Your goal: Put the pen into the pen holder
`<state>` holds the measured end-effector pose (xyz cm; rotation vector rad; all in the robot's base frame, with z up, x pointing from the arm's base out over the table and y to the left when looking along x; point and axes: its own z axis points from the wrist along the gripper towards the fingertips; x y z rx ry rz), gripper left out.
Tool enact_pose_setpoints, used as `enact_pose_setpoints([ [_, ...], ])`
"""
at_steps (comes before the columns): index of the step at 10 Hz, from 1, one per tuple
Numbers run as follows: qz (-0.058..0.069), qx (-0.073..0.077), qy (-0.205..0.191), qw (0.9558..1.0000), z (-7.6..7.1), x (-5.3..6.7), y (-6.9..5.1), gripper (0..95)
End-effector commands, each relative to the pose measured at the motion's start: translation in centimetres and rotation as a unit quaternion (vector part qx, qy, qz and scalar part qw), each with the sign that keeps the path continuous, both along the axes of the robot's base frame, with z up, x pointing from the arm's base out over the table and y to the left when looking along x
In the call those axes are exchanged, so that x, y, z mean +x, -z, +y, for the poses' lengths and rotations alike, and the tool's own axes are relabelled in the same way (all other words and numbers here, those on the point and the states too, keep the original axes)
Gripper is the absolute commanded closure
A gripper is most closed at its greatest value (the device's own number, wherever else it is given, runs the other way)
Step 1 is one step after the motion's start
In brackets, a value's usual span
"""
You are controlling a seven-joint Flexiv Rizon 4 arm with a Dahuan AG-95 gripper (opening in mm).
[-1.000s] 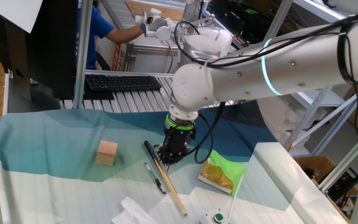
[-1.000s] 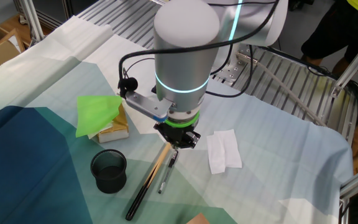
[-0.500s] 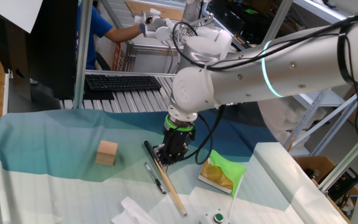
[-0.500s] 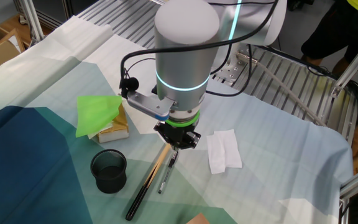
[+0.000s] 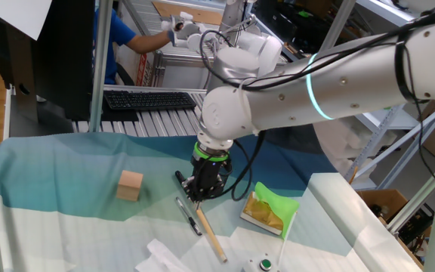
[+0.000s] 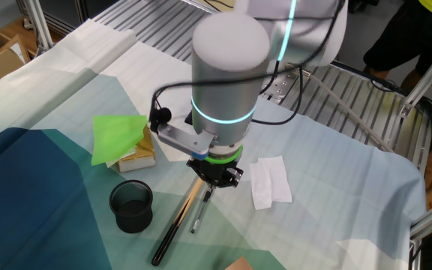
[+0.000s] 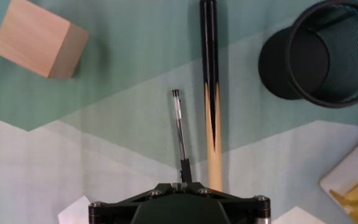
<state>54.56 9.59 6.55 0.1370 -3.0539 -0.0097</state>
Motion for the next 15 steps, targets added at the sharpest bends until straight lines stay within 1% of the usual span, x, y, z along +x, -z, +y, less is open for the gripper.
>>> enact_pose_setpoints([
  [1,0.001,-0.004,-0.006,1.0,0.1,0.2,0.4,95.0],
  [3,0.0,-0.008,-0.011,0.9999,0.2,0.4,1.0,95.0],
  [5,0.001,-0.018,-0.023,0.9996,-0.1,0.5,1.5,95.0],
  [6,-0.001,-0.021,-0.026,0.9994,-0.3,0.5,1.8,95.0],
  [7,-0.002,-0.021,-0.025,0.9994,-0.4,0.5,1.9,95.0],
  [9,-0.007,-0.02,-0.014,0.9997,-0.9,0.3,2.5,95.0],
  [10,-0.015,-0.018,-0.004,0.9997,-1.0,0.2,2.8,95.0],
  [11,-0.019,-0.016,0.004,0.9997,-1.0,0.1,2.9,76.0],
  [12,-0.02,-0.014,0.007,0.9997,-1.0,0.0,3.0,76.0],
  [13,-0.02,-0.014,0.009,0.9997,-1.0,0.0,3.0,57.0],
  [15,-0.02,-0.012,0.007,0.9997,-1.0,0.0,3.1,57.0],
])
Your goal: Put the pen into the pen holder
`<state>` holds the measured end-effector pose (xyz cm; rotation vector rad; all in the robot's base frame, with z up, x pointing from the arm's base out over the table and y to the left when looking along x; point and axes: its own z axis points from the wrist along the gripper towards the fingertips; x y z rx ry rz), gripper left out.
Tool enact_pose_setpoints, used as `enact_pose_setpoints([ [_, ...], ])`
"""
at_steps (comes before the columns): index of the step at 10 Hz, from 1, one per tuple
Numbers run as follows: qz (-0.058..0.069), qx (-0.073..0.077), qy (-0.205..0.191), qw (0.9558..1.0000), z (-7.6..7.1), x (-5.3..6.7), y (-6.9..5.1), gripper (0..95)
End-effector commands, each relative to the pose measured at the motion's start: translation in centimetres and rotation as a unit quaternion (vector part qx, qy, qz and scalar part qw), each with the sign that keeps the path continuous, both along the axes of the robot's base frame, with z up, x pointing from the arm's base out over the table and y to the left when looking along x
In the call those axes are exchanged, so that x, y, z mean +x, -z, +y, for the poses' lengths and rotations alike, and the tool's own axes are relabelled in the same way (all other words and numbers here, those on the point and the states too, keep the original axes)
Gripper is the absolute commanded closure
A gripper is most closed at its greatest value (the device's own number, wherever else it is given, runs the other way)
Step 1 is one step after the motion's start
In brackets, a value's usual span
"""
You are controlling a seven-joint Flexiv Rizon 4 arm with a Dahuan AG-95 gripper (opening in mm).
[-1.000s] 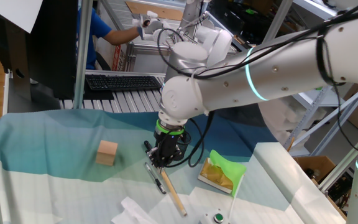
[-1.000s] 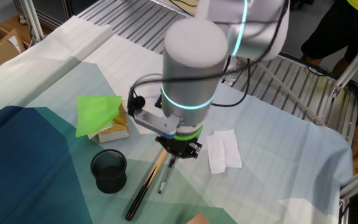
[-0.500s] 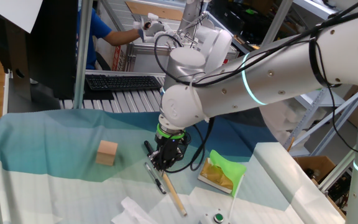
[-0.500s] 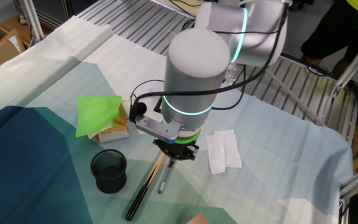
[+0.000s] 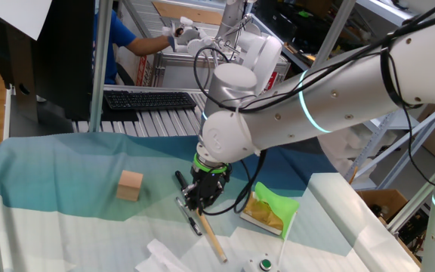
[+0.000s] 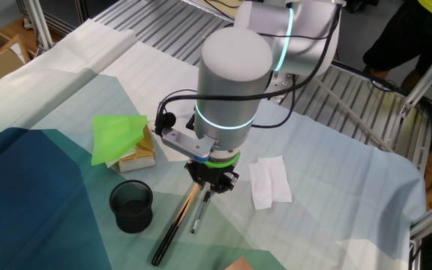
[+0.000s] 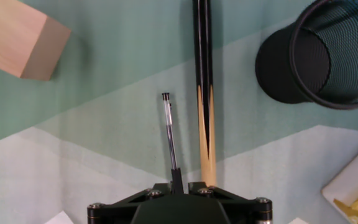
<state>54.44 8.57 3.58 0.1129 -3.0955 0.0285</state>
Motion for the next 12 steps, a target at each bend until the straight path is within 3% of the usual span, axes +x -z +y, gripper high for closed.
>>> enact_pose_setpoints([
  [1,0.001,0.0,-0.002,1.0,0.1,0.1,0.2,57.0],
  [3,0.002,0.003,-0.005,1.0,0.2,0.2,0.5,57.0],
  [4,0.004,0.005,-0.007,1.0,0.2,0.1,0.6,76.0],
  [12,0.006,0.008,-0.009,0.9999,0.4,-0.3,1.3,76.0],
])
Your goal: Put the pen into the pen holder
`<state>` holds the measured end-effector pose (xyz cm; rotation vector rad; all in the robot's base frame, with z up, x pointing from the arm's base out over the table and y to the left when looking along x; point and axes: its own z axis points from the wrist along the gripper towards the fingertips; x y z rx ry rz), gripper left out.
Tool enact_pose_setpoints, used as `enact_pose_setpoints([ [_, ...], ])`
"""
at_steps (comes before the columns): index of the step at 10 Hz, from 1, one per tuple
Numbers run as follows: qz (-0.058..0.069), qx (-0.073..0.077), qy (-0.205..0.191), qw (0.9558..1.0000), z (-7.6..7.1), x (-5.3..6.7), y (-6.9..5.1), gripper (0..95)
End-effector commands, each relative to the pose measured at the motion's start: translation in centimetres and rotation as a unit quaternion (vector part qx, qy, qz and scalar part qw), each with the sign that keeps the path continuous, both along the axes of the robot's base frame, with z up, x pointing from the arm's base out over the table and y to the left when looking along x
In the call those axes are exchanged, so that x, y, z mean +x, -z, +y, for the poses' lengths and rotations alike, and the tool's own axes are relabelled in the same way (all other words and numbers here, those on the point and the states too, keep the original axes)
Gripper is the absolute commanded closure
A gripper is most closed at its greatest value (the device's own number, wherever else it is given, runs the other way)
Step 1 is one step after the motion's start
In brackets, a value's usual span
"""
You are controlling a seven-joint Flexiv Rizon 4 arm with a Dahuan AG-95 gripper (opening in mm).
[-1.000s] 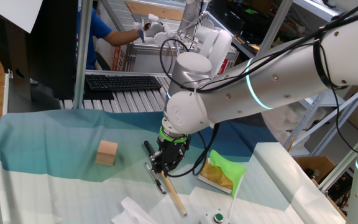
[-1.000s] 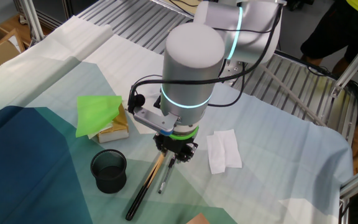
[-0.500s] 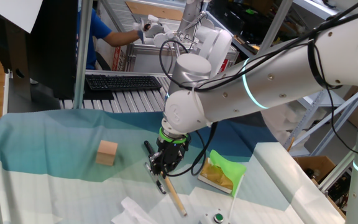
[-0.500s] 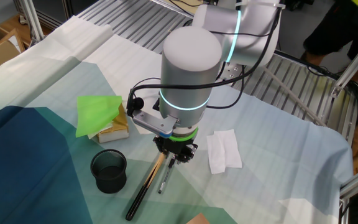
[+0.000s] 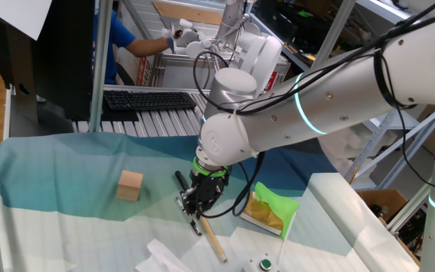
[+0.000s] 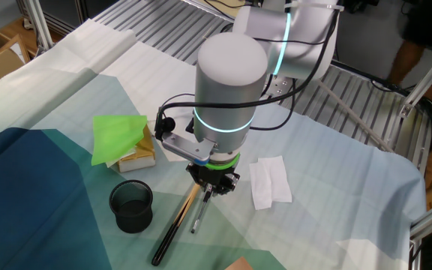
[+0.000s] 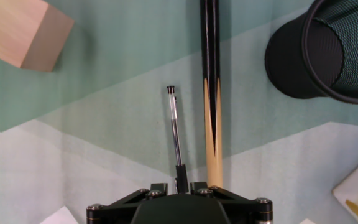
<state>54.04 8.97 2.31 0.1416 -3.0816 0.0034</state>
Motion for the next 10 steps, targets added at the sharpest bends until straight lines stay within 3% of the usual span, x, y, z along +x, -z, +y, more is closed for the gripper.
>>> enact_pose_setpoints([
  [1,-0.001,0.0,-0.001,1.0,-0.1,0.1,0.3,76.0],
  [10,-0.003,0.001,-0.008,1.0,-0.5,0.3,1.8,76.0],
])
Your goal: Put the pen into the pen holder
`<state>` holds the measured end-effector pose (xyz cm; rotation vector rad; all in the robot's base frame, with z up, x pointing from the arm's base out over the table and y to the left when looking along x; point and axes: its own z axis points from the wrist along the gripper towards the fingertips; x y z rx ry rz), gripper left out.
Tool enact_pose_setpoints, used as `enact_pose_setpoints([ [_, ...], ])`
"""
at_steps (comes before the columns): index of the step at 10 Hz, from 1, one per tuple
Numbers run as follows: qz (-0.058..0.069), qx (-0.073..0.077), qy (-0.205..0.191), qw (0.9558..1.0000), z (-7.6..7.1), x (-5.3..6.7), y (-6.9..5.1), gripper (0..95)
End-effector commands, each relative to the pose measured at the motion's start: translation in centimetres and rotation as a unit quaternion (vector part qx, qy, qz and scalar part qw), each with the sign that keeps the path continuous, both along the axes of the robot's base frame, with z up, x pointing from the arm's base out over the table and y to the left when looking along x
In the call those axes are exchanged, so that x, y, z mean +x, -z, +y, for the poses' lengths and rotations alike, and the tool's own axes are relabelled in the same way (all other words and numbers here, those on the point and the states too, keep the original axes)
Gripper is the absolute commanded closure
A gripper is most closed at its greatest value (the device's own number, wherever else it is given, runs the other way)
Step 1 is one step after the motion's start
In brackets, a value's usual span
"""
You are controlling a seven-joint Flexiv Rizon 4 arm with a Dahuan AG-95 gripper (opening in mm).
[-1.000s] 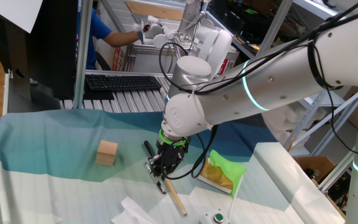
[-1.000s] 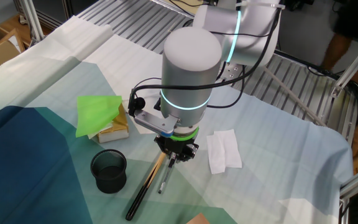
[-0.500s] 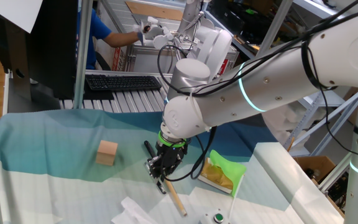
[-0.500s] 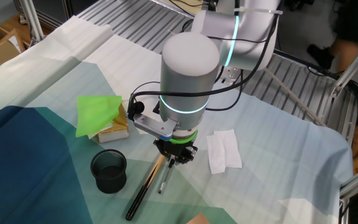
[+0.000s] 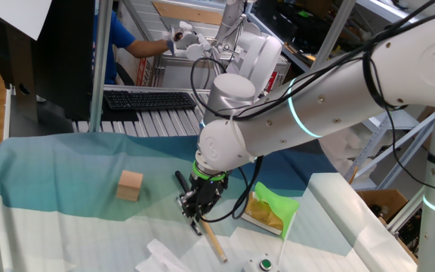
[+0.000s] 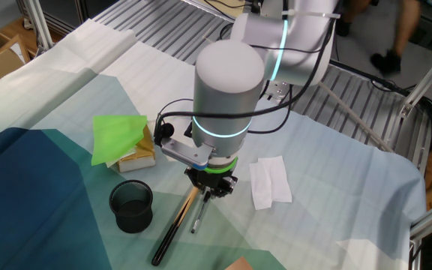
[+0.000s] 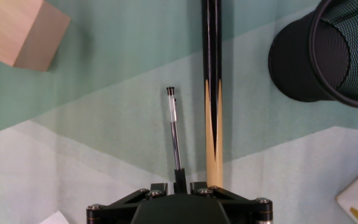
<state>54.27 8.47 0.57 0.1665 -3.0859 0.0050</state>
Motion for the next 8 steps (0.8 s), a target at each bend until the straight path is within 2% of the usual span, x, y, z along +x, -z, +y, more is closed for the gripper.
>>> enact_pose_setpoints([
  [1,0.0,0.002,-0.001,1.0,-0.05,0.05,0.34,76.0],
  [8,0.0,0.003,0.001,1.0,0.02,-0.5,0.61,76.0],
])
